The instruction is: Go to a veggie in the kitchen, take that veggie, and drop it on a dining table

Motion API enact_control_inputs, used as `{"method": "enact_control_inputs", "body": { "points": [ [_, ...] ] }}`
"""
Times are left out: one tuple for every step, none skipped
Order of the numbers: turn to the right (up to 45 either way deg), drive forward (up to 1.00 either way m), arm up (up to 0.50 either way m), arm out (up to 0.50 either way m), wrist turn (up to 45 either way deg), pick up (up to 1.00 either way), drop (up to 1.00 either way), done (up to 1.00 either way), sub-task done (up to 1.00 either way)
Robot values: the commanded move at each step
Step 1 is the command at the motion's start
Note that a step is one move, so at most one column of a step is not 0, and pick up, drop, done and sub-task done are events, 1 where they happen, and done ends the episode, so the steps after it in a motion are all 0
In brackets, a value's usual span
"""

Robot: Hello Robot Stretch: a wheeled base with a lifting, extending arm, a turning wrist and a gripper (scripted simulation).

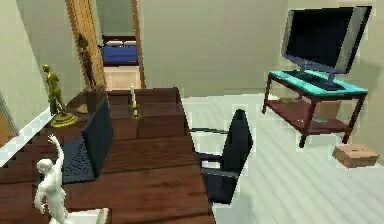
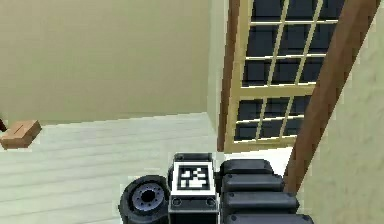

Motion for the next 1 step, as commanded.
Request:
{"method": "enact_control_inputs", "body": {
  "points": [
    [45.0, 0.0, 0.0, 0.0, 0.0, 0.0, 0.0, 0.0, 0.0]
  ]
}}
